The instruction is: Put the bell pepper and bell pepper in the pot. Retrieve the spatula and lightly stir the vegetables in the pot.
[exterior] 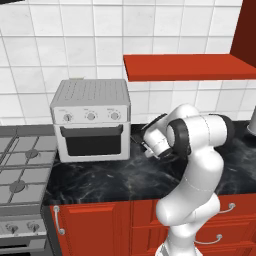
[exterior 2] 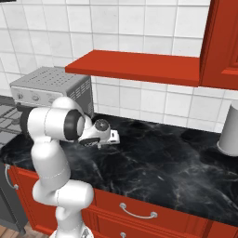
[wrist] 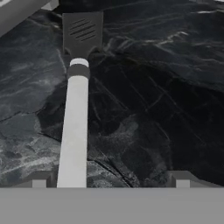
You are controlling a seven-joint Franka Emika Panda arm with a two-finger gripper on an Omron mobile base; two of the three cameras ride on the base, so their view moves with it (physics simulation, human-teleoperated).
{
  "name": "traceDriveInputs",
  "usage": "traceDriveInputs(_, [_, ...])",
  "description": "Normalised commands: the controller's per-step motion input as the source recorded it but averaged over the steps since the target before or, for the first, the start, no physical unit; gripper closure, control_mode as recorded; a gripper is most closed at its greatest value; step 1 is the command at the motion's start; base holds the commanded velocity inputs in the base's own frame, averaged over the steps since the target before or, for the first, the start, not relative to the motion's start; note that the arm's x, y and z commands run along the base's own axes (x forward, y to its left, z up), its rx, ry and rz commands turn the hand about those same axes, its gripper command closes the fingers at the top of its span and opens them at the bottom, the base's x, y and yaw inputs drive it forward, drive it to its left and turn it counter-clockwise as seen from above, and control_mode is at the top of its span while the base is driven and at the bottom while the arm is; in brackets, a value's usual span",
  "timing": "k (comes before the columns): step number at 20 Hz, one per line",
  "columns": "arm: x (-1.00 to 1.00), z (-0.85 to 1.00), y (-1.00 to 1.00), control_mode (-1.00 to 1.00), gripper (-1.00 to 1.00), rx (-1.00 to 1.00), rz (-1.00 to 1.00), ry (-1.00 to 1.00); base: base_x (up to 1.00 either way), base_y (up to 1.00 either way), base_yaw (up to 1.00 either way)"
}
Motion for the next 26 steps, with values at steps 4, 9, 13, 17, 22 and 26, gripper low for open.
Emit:
traceDriveInputs(4, [0.2,-0.01,0.26,-1.0,-1.0,0.0,0.0,0.03,0.0,0.0,0.0])
traceDriveInputs(9, [0.19,-0.1,0.22,-1.0,-1.0,0.0,0.0,0.07,0.0,0.0,0.0])
traceDriveInputs(13, [0.15,-0.28,0.12,-1.0,-1.0,0.0,0.0,0.15,0.0,0.0,0.0])
traceDriveInputs(17, [0.03,-0.63,0.0,-1.0,1.0,0.0,0.0,0.13,0.0,0.0,0.0])
traceDriveInputs(22, [-0.06,-0.74,-0.04,-1.0,1.0,-0.01,0.0,0.08,0.0,0.0,0.0])
traceDriveInputs(26, [-0.36,-0.65,-0.27,-1.0,1.0,-0.01,0.0,0.04,0.0,0.0,0.0])
